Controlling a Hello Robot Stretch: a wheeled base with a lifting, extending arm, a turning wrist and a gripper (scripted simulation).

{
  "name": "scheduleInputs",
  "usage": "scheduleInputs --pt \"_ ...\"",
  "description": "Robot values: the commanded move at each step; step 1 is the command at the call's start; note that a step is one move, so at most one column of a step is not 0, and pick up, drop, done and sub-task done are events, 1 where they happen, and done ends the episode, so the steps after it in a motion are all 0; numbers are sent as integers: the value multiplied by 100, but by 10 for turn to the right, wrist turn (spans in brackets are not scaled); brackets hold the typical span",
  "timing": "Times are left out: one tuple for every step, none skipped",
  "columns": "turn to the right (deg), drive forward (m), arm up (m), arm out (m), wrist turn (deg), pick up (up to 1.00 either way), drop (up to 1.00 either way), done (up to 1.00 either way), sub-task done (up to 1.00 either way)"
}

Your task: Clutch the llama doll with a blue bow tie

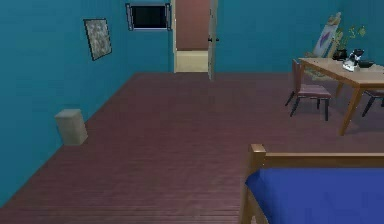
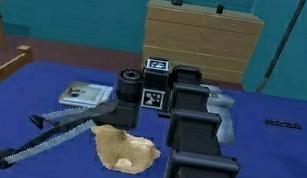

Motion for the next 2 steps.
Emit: scheduleInputs --pt "0 0 0 0 450 0 0 0 0" --pt "0 0 0 0 450 0 0 0 0"
